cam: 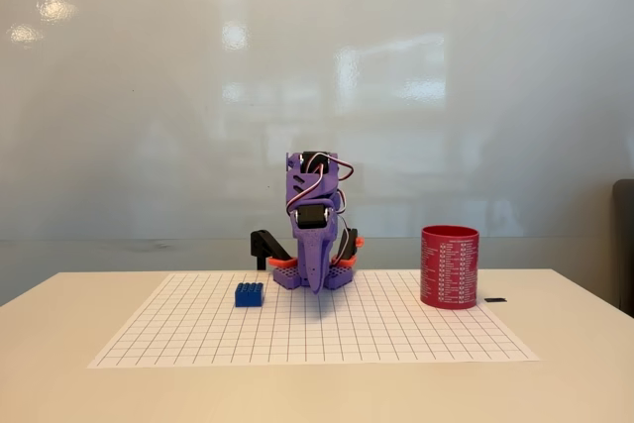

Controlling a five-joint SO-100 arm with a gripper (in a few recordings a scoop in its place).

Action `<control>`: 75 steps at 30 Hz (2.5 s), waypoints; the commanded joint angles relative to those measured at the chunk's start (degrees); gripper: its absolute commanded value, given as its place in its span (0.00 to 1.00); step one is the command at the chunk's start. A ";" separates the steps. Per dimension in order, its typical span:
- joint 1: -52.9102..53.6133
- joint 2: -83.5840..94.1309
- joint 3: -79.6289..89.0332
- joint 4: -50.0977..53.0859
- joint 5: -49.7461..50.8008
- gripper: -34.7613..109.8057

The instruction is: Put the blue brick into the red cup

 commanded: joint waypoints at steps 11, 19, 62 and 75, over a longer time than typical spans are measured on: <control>-2.11 0.09 -0.53 -0.53 -0.70 0.24; -2.11 0.09 -0.53 -0.53 -0.70 0.24; 25.58 -72.86 -66.36 27.51 -39.81 0.24; 45.09 -69.35 -54.76 28.04 -65.57 0.24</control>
